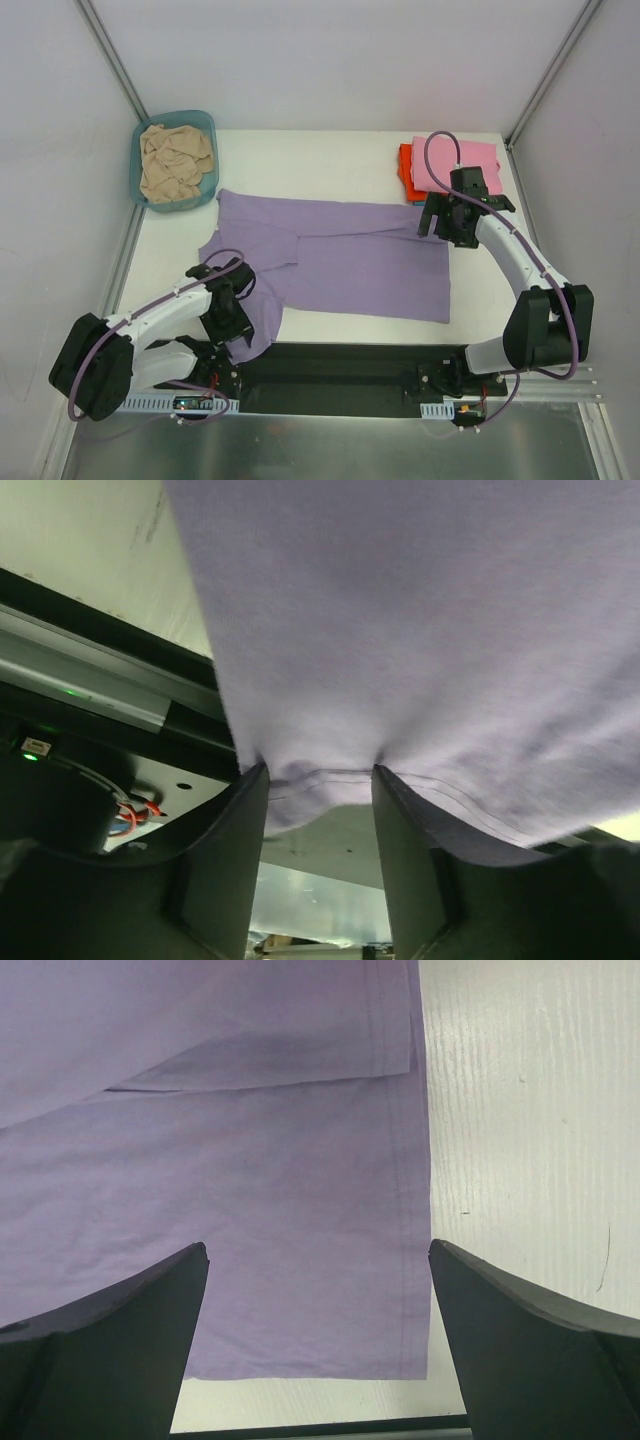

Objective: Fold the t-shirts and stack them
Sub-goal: Grap the side of the flattened tshirt closest away from the robot with both arms

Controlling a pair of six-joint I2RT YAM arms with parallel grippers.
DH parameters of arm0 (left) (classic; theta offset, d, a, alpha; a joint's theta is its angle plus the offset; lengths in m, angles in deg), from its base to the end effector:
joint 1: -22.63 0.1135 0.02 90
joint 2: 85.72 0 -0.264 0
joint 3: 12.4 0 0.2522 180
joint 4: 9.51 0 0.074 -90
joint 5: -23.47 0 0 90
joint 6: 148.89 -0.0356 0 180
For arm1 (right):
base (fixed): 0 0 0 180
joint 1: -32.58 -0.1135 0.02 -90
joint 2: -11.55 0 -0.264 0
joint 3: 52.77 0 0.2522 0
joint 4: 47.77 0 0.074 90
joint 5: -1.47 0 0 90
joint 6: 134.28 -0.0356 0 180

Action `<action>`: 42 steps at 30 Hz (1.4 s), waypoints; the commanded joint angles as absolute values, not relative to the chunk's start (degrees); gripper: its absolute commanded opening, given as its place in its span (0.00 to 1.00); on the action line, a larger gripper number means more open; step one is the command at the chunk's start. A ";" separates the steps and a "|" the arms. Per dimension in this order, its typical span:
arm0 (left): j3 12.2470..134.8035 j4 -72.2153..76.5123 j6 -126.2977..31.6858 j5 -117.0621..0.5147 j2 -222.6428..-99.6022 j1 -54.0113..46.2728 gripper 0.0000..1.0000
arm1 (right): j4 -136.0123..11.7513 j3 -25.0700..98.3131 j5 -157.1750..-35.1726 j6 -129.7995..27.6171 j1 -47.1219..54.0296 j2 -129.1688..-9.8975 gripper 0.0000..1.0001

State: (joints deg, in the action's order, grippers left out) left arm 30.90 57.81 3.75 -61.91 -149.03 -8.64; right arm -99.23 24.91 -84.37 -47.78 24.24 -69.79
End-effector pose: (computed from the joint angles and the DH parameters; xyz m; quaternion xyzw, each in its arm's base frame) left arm 0.1212 -0.0769 0.1537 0.2692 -0.9620 0.0445 0.0136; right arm 0.2918 0.0402 0.2686 -0.0294 0.9530 -0.0036 0.3015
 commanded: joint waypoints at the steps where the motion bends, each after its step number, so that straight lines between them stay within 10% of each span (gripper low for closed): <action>1: 29.39 55.05 5.98 -61.95 -150.93 -9.71 0.42 | -98.54 25.06 -83.35 -47.26 24.14 -69.75 0.97; 6: 29.75 54.79 5.10 -62.32 -152.69 -9.80 0.30 | -98.71 24.89 -83.17 -47.09 24.23 -69.40 0.97; 9: 29.83 54.88 4.57 -61.97 -152.78 -9.80 0.00 | -98.71 24.53 -83.00 -47.35 24.32 -68.87 0.97; 33: 38.71 63.40 -1.05 -63.90 -140.12 -9.80 0.00 | -113.22 -3.85 -89.15 -70.64 26.96 -40.40 0.98; 42: 40.11 63.40 -1.58 -65.66 -140.12 -9.80 0.00 | -103.73 -7.90 -92.49 -73.19 27.13 -48.83 0.68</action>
